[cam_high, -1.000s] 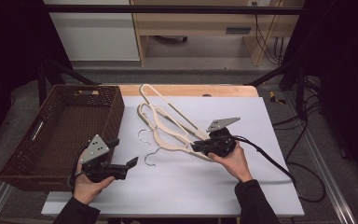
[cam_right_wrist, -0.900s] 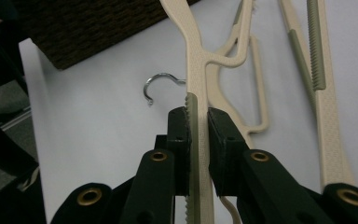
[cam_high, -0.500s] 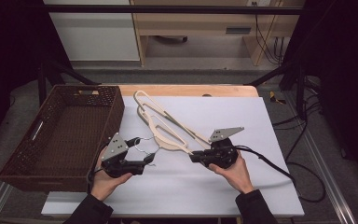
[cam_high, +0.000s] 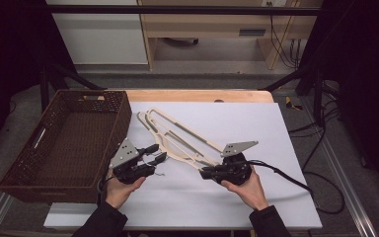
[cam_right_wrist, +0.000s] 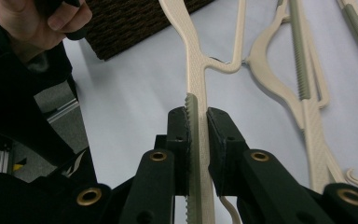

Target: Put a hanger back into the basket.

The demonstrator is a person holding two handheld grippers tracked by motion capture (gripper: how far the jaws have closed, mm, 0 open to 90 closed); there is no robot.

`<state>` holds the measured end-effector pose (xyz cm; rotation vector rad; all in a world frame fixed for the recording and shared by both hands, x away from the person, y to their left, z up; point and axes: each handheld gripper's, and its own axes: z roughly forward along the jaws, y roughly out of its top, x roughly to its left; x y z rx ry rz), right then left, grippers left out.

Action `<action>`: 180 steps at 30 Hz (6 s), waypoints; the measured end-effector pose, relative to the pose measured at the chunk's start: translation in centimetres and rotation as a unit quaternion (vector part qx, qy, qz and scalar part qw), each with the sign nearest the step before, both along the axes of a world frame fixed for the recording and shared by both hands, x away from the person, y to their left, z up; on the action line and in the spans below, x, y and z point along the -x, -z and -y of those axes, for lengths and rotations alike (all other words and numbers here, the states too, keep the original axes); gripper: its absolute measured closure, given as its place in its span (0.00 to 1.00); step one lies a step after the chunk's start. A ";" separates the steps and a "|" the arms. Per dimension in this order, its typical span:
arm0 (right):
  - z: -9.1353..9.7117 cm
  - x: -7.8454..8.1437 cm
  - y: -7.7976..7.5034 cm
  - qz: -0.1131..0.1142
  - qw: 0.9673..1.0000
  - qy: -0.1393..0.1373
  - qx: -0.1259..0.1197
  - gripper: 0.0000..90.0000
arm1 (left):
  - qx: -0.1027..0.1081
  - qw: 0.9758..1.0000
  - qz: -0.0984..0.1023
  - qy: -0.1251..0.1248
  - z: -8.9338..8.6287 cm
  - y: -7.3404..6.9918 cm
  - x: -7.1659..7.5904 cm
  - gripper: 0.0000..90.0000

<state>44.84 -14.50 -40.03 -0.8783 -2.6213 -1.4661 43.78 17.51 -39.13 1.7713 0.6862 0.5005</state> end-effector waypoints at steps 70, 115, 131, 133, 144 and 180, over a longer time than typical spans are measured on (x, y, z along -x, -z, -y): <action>-8.6 0.1 1.3 0.149 0.983 0.041 0.096 0.70 | -0.042 0.996 -0.047 -0.063 2.4 0.1 1.0 0.97; -4.8 1.5 -2.3 0.095 0.983 -0.138 0.070 0.97 | -0.166 0.979 -0.055 0.103 0.9 -0.7 2.5 0.74; -3.6 1.0 -3.2 0.157 0.985 -0.039 0.055 0.59 | -0.148 0.980 -0.064 0.113 1.9 -2.2 4.3 0.96; -3.0 1.1 -3.4 0.164 0.985 -0.023 0.043 0.54 | -0.143 0.982 -0.067 0.103 1.8 -2.3 4.2 0.96; 3.6 2.3 -3.4 0.175 0.980 0.095 -0.010 0.24 | -0.090 0.993 -0.056 0.044 -0.1 -5.7 4.6 0.96; 8.4 2.6 -0.9 0.155 0.967 0.201 -0.030 0.08 | -0.083 0.989 -0.042 -0.114 -17.5 -12.0 -3.2 0.96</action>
